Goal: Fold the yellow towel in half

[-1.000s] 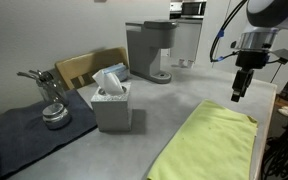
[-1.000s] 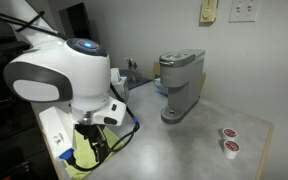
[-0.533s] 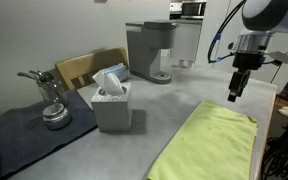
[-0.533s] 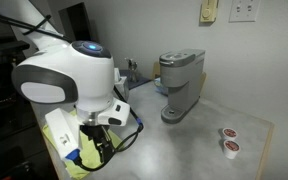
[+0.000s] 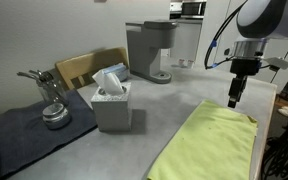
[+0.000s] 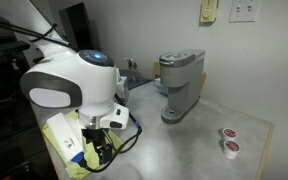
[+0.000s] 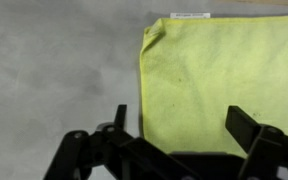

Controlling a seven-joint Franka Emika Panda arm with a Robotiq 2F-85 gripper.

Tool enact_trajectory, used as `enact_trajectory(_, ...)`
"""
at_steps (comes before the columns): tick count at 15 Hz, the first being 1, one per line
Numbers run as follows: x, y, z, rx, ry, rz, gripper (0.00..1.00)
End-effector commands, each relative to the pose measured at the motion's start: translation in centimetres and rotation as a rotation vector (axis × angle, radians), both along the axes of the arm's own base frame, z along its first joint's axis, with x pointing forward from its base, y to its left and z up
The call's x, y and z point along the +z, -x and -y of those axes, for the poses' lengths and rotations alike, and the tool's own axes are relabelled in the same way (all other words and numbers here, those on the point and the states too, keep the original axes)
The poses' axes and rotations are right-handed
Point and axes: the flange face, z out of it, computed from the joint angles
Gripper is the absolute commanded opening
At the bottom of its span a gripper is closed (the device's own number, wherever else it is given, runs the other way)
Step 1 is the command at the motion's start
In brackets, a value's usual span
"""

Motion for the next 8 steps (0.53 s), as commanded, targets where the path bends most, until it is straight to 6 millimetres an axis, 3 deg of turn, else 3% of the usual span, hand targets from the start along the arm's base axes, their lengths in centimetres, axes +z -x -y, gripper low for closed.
enact_trajectory(1,-1.47,-0.27,0.92,0.055,-0.018,-0.016,1.00)
enact_trajectory(8,-2.39,-0.29,1.67,0.123,-0.034,-0.034,1.00)
